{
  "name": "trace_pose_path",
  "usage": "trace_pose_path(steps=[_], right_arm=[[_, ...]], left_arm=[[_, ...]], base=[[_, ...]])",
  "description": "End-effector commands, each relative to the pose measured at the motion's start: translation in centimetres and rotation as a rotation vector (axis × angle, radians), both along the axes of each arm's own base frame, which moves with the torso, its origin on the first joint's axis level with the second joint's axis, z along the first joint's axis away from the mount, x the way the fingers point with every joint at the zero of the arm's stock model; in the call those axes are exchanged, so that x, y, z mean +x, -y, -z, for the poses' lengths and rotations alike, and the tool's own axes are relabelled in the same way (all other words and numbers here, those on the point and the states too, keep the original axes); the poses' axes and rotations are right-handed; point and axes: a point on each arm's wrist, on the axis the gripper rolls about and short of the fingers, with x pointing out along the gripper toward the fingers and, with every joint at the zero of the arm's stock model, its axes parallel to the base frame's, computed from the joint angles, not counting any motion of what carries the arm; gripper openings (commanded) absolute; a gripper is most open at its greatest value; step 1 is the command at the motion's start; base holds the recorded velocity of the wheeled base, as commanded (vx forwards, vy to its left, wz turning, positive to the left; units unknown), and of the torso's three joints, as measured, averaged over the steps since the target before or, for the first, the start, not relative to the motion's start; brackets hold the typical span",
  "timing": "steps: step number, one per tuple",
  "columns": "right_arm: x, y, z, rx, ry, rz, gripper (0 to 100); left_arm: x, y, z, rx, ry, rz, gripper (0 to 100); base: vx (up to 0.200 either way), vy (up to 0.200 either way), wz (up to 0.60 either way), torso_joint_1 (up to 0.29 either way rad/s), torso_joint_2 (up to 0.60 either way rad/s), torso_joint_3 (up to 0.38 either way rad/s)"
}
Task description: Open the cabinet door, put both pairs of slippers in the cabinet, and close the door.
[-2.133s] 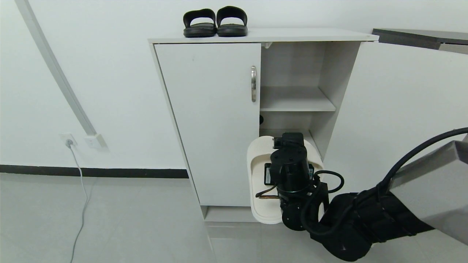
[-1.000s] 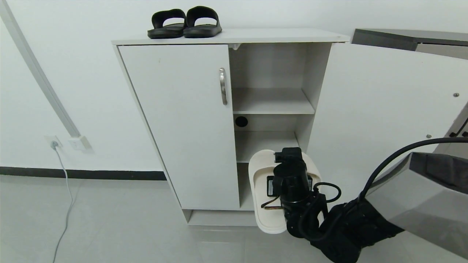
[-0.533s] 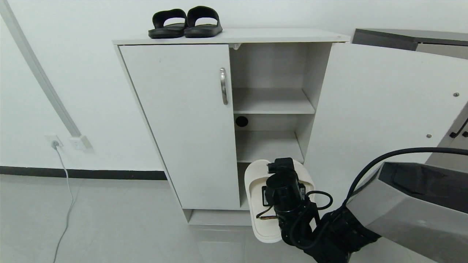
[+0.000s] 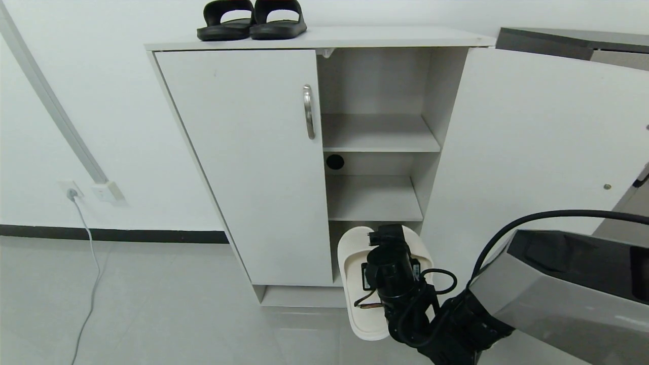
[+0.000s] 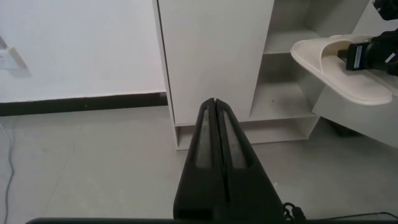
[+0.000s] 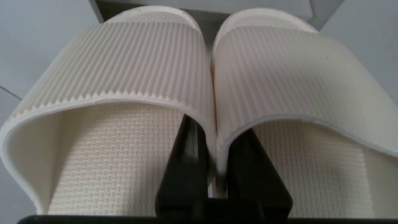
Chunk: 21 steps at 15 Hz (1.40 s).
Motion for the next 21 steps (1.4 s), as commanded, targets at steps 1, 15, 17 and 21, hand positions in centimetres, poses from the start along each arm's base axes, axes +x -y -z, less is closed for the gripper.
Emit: trace_pose_path(steps=[1, 15, 17, 21], right_arm=[[0.0, 0.0, 0.2, -0.005, -0.003, -0.002, 0], [1.2, -0.3, 0.4, 0.014, 0.283, -0.004, 0], [1.3, -0.1, 0.6, 0.008, 0.279, 0.0, 0], [1.6, 0.1, 0.7, 0.009, 0.279, 0.009, 0]], left_arm=[[0.0, 0.0, 0.0, 0.0, -0.001, 0.0, 0], [0.0, 0.0, 0.0, 0.0, -0.001, 0.0, 0], [0.0, 0.0, 0.0, 0.0, -0.001, 0.0, 0], [0.0, 0.0, 0.0, -0.002, -0.001, -0.002, 0]], base=[[0.0, 0.0, 0.0, 0.002, 0.01, -0.188], [0.0, 0.0, 0.0, 0.003, 0.0, -0.133], [0.0, 0.0, 0.0, 0.0, 0.0, 0.0], [0.0, 0.0, 0.0, 0.0, 0.0, 0.0]])
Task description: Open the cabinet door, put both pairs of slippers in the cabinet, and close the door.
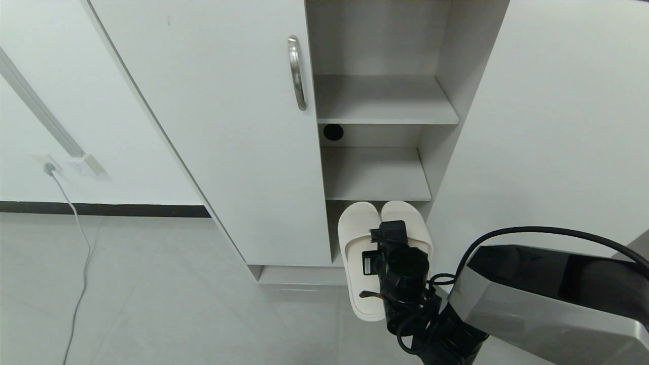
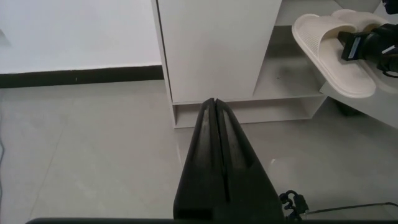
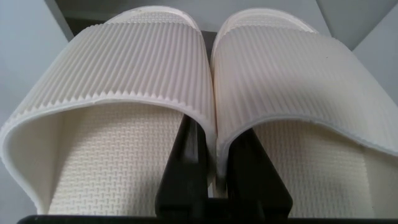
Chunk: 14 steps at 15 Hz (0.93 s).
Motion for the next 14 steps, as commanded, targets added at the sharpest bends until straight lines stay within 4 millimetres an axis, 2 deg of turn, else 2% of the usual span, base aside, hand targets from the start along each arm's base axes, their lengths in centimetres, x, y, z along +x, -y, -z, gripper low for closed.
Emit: trace_pose_path(steps=[1, 4, 14], right_arm=[[0.02, -0.02, 0.1, -0.001, -0.001, 0.0, 0], [0.06, 0.03, 0.1, -0.001, -0.001, 0.001, 0], [0.16, 0.12, 0.1, -0.001, -0.001, 0.004, 0]], left_arm=[[0.01, 0.0, 0.0, 0.0, -0.001, 0.0, 0], [0.01, 0.0, 0.0, 0.0, -0.001, 0.0, 0], [0.01, 0.0, 0.0, 0.0, -0.001, 0.0, 0]], base=[[0.0, 0.0, 0.0, 0.0, 0.0, 0.0], [0.0, 0.0, 0.0, 0.0, 0.0, 0.0], [0.2, 0.0, 0.0, 0.003, 0.01, 0.003]])
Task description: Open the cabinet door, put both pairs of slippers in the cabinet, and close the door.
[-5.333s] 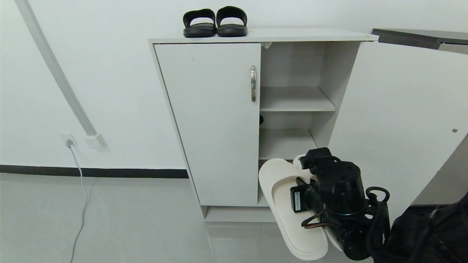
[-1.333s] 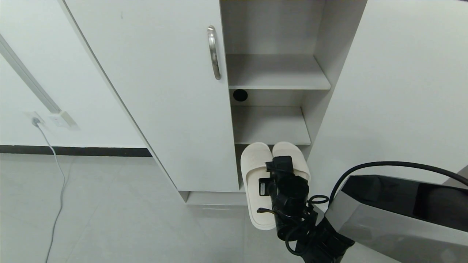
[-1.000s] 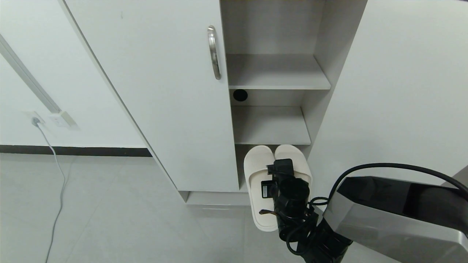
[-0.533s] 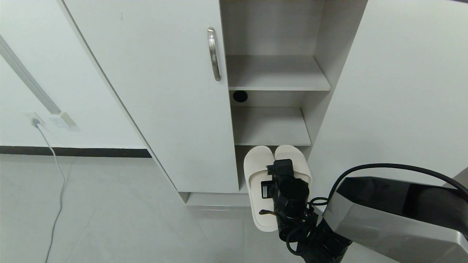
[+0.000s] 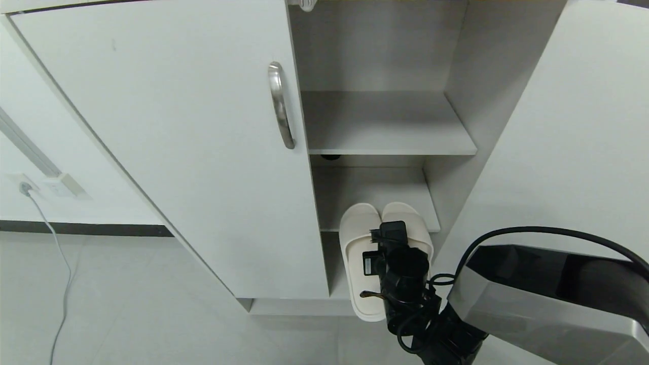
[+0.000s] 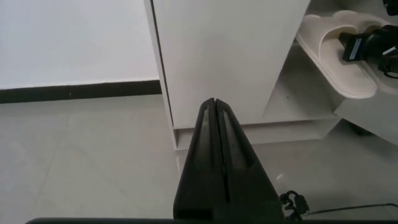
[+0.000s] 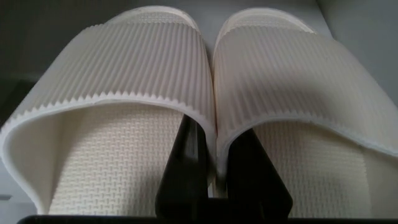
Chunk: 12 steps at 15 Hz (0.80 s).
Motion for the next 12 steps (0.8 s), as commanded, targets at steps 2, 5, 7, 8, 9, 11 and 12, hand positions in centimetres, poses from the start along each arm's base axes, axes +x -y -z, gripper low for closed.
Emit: trace_pose_path(steps=[2, 5, 7, 8, 9, 11, 12], right_arm=[[0.1, -0.1, -0.2, 0.005, 0.005, -0.001, 0], [0.9, 0.1, -0.7, 0.018, 0.018, 0.014, 0], [2.7, 0.3, -1.3, 0.016, -0.001, 0.04, 0], [3.6, 0.1, -1.9, 0.037, -0.004, 0.041, 0], [4.4, -0.1, -2.4, 0.046, -0.008, 0.027, 0], [6.5, -0.6, -3.0, 0.034, -0.027, 0.041, 0], [7.7, -0.8, -3.2, 0.039, -0.021, 0.053, 0]], left_arm=[[0.0, 0.0, 0.0, 0.0, -0.001, 0.0, 0], [0.0, 0.0, 0.0, 0.0, -0.001, 0.0, 0], [0.0, 0.0, 0.0, 0.0, -0.001, -0.002, 0], [0.0, 0.0, 0.0, 0.0, -0.001, -0.002, 0], [0.0, 0.0, 0.0, -0.003, -0.001, -0.002, 0], [0.0, 0.0, 0.0, -0.004, -0.002, -0.003, 0], [0.0, 0.0, 0.0, -0.004, -0.002, -0.003, 0]], base=[[0.2, 0.0, 0.0, 0.005, 0.0, 0.005], [0.0, 0.0, 0.0, 0.0, 0.0, 0.0], [0.0, 0.0, 0.0, 0.0, 0.0, 0.0], [0.0, 0.0, 0.0, 0.0, 0.0, 0.0], [0.0, 0.0, 0.0, 0.0, 0.0, 0.0], [0.0, 0.0, 0.0, 0.0, 0.0, 0.0], [0.0, 0.0, 0.0, 0.0, 0.0, 0.0]])
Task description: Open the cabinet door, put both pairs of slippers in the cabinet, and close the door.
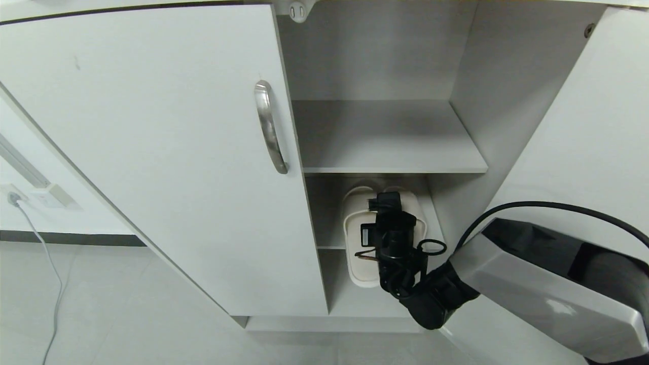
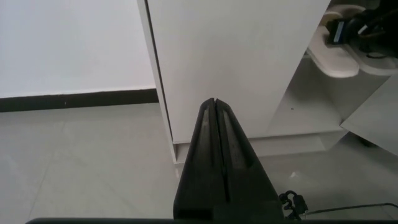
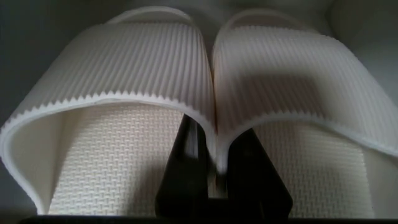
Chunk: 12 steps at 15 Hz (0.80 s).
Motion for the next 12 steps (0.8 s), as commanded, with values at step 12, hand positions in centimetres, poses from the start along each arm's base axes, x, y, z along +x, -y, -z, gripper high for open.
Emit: trace_pose_path(steps=[12], right_arm=[[7.0, -0.7, -1.8, 0.017, -0.001, 0.074, 0]], left_arm=[[0.0, 0.0, 0.0, -0.002, -0.001, -0.001, 0]], base=[[0.0, 0.0, 0.0, 0.0, 0.0, 0.0]])
